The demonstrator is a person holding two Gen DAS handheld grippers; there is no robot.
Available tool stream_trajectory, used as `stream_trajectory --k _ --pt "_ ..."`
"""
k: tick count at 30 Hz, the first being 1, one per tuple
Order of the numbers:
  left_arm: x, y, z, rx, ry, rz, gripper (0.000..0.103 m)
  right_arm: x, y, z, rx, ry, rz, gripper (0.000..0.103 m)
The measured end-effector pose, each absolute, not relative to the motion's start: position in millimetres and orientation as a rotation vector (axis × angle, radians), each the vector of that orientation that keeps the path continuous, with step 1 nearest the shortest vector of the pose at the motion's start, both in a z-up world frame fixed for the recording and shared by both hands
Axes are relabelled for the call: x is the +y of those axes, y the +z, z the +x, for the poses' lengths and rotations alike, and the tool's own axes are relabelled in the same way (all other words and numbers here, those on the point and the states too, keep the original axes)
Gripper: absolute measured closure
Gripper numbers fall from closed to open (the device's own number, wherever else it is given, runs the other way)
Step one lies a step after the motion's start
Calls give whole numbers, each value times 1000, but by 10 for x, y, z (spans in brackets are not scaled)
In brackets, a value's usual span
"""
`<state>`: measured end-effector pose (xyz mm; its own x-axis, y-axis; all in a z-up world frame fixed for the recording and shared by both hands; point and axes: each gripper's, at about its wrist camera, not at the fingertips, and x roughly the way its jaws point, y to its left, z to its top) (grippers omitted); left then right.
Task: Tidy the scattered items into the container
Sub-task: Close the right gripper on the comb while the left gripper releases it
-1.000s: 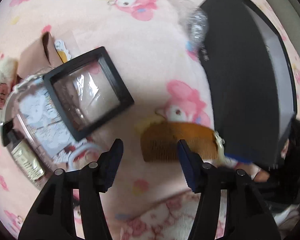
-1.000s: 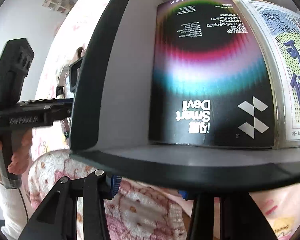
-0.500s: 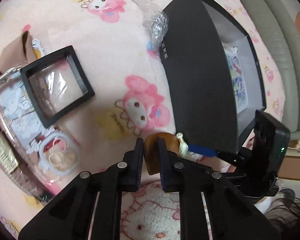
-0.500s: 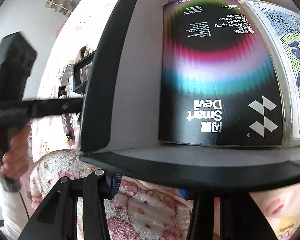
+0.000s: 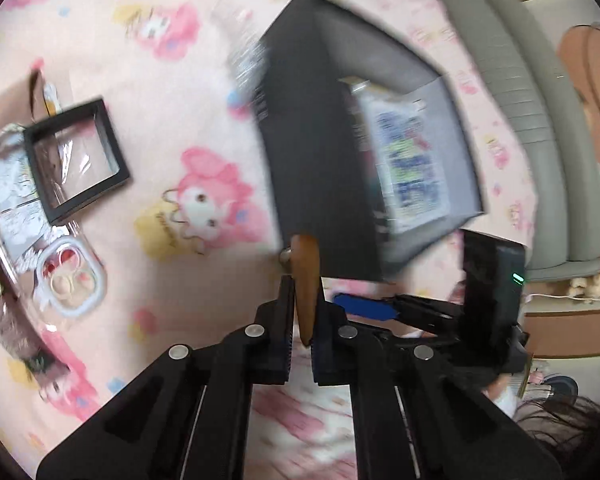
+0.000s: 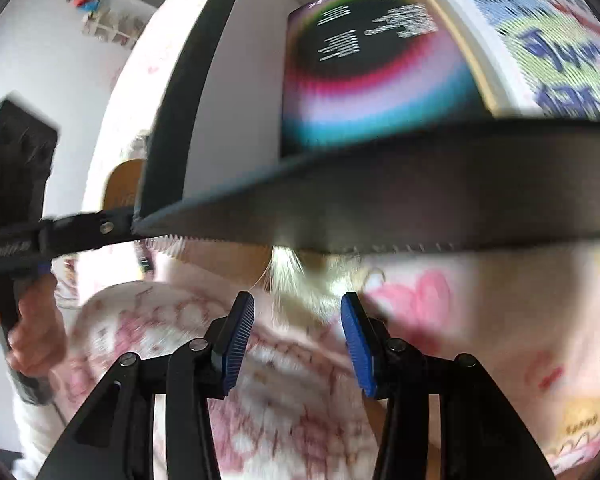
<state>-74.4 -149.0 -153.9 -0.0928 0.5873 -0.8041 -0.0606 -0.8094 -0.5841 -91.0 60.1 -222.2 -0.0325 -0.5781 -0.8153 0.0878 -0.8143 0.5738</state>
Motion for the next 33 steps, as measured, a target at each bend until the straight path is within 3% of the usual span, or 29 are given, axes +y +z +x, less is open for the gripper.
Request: stream_trajectory --k 7,10,14,17,20,29,33 --pt "-1288 -844 -726 -707 2001 -1484 98 899 -1740 -845 -639 -1858 1620 57" --pt "-1008 -500 -842 -746 2016 -1396 98 1032 -1509 -870 -684 -1842 1510 42" --pt "-735 -270 -908 -756 2018 -1331 98 1470 -1452 -1034 -816 -1790 1426 39" --pt "-421 -352 -1178 -773 1975 -1316 98 1531 -1326 -1369 -923 -1763 1375 42" --pt "-190 -446 -1426 -798 1953 -1295 98 1829 -1131 -1461 -930 -1789 1358 58" --pt "280 -1246 -2363 -1083 1769 -1363 98 2491 -1049 -2296 -874 -1991 1462 60" --pt "390 -1585 -2457 -1058 1777 -1487 98 2484 -1293 -2567 -753 -2079 1584 62"
